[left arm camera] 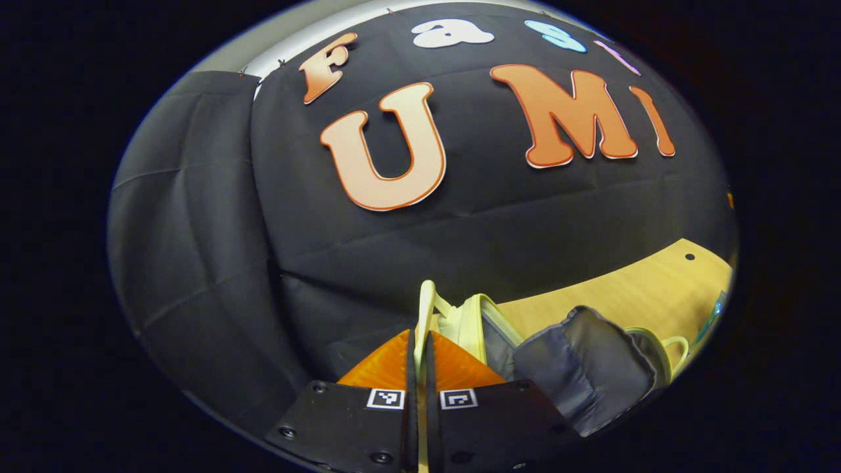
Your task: First open the suitcase, pack the skin care products into it, and then close the suitcase.
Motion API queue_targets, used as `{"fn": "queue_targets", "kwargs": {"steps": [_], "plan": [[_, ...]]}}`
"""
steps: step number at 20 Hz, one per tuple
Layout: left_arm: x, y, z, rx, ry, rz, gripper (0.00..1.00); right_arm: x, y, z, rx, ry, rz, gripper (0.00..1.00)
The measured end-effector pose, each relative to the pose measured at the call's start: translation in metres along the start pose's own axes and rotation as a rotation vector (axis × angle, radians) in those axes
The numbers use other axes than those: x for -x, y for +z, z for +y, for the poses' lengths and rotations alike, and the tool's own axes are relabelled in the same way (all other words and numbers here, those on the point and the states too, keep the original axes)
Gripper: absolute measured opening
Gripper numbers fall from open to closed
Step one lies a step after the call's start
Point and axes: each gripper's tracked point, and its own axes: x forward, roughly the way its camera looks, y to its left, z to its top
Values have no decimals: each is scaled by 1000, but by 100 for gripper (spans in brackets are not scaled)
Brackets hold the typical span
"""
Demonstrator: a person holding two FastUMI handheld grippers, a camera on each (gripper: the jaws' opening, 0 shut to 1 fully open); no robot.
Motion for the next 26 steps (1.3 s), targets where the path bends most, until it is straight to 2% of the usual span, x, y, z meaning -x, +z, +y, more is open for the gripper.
{"fn": "queue_targets", "kwargs": {"steps": [11,12,13,14,17,19,20,22,24,25,26], "plan": [[-14,-82,60,45,69,133,6,34,17,35,46,1,-40,95],[-12,-83,67,37,96,134,6,38,18,38,44,2,-44,95],[-10,-86,76,7,130,133,10,42,19,40,41,3,-50,95],[-8,-81,76,4,120,120,15,46,21,43,38,6,-54,95],[5,-67,52,9,54,83,16,52,14,48,51,15,-46,95],[13,-56,32,-3,22,60,24,56,12,50,50,27,-47,95],[20,-53,19,32,-3,60,43,58,12,51,47,34,-49,95],[32,-43,-15,79,-66,46,66,60,13,46,49,43,-57,95],[42,-33,-44,58,-85,22,88,61,14,41,47,52,-72,95],[49,-29,-60,63,-106,15,86,62,13,39,43,60,-77,95],[53,-24,-80,85,-146,12,92,60,11,35,41,62,-77,95]]}}
